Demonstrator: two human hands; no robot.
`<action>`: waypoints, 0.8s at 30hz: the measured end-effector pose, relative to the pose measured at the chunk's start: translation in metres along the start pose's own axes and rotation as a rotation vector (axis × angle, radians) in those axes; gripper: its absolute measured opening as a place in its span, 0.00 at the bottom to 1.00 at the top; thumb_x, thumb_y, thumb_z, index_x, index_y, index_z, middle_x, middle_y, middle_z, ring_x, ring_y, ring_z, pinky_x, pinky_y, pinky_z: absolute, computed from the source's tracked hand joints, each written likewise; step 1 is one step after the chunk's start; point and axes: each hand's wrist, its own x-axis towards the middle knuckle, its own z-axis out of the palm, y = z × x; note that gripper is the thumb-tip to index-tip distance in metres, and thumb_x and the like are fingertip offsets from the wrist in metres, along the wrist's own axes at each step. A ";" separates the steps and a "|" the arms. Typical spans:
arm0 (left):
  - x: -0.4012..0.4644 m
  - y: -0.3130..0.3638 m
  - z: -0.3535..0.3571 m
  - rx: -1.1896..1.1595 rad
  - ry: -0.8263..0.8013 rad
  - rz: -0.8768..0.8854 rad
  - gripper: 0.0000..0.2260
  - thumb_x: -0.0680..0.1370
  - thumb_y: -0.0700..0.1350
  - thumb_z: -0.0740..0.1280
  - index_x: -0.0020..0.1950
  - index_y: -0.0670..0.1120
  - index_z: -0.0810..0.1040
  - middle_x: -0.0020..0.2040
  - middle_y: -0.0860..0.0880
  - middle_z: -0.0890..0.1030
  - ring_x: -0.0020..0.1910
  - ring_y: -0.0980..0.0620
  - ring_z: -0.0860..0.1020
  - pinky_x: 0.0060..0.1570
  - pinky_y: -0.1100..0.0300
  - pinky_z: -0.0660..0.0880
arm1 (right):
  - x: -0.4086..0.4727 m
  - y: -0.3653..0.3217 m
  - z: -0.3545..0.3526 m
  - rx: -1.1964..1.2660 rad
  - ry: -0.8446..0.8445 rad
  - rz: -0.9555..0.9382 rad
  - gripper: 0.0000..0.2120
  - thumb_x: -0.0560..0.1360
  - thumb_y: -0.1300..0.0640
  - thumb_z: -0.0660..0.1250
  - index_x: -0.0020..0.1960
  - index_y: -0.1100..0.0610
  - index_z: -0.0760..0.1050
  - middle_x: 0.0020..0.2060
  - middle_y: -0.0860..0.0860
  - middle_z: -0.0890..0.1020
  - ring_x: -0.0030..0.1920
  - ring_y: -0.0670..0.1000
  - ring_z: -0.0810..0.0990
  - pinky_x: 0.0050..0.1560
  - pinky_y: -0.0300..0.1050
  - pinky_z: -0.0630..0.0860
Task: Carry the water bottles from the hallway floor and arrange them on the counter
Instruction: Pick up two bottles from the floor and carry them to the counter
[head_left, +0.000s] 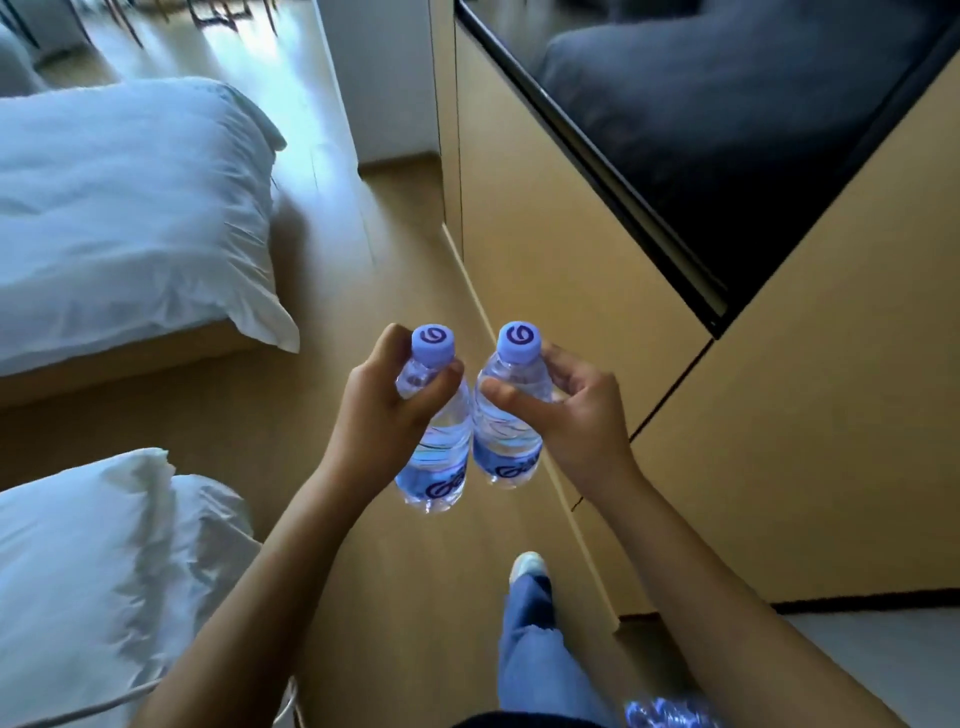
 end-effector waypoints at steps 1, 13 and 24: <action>0.017 -0.006 0.001 0.002 0.018 -0.007 0.16 0.72 0.54 0.67 0.43 0.42 0.68 0.36 0.49 0.77 0.36 0.45 0.75 0.36 0.58 0.72 | 0.022 0.002 0.003 0.003 -0.021 -0.005 0.22 0.63 0.48 0.79 0.55 0.55 0.83 0.44 0.48 0.87 0.47 0.50 0.86 0.55 0.57 0.81; 0.205 -0.046 0.005 0.048 0.322 -0.106 0.20 0.73 0.51 0.69 0.43 0.36 0.66 0.36 0.40 0.74 0.33 0.51 0.69 0.35 0.57 0.69 | 0.267 -0.006 0.033 0.003 -0.292 -0.091 0.22 0.63 0.46 0.80 0.55 0.51 0.83 0.45 0.44 0.87 0.45 0.45 0.85 0.49 0.45 0.81; 0.349 -0.136 -0.044 0.062 0.368 -0.147 0.17 0.73 0.49 0.70 0.44 0.36 0.69 0.37 0.38 0.75 0.35 0.54 0.71 0.36 0.57 0.70 | 0.432 0.001 0.125 -0.013 -0.387 -0.123 0.21 0.64 0.47 0.79 0.55 0.53 0.83 0.45 0.46 0.87 0.47 0.49 0.86 0.53 0.53 0.82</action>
